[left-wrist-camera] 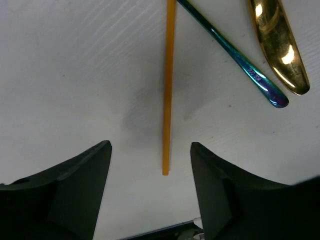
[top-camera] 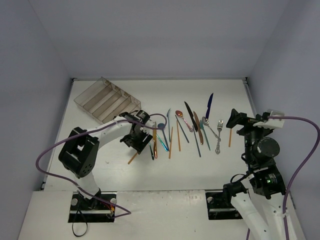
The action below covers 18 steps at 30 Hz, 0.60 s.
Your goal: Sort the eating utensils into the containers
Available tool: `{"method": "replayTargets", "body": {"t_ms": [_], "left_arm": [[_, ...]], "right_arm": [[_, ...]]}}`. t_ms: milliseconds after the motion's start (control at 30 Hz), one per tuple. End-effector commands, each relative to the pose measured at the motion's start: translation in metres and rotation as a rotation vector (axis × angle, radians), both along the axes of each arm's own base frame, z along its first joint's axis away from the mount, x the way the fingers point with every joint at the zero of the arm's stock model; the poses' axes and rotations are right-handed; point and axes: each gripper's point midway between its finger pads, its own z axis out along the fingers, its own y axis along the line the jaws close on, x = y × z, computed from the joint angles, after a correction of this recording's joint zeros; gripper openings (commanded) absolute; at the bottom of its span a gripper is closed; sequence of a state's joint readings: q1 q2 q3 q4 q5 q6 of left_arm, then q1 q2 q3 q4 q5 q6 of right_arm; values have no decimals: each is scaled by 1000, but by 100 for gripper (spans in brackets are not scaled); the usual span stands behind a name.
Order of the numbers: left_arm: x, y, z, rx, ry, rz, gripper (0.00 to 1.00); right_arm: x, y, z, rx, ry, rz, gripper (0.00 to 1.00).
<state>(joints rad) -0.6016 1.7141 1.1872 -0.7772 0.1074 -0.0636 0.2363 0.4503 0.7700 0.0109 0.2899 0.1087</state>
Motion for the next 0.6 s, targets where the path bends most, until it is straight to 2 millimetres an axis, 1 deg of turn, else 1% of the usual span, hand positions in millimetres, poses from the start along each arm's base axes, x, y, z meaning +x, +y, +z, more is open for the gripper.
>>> {"method": "replayTargets", "body": {"t_ms": [0, 167, 300, 500, 567], "left_arm": [[4, -8, -8, -14, -18, 29, 56], [1, -8, -20, 4, -14, 53, 54], [-2, -7, -31, 38, -20, 79, 49], [-8, -8, -45, 50, 4, 91, 33], [-12, -5, -49, 59, 14, 95, 25]], "right_arm": [[-1, -4, 18, 28, -71, -26, 100], [-4, -8, 19, 27, -77, -42, 100], [-5, -8, 19, 28, -80, -42, 100], [-7, -9, 16, 28, -80, -45, 100], [-8, -11, 16, 25, -81, -55, 100]]}}
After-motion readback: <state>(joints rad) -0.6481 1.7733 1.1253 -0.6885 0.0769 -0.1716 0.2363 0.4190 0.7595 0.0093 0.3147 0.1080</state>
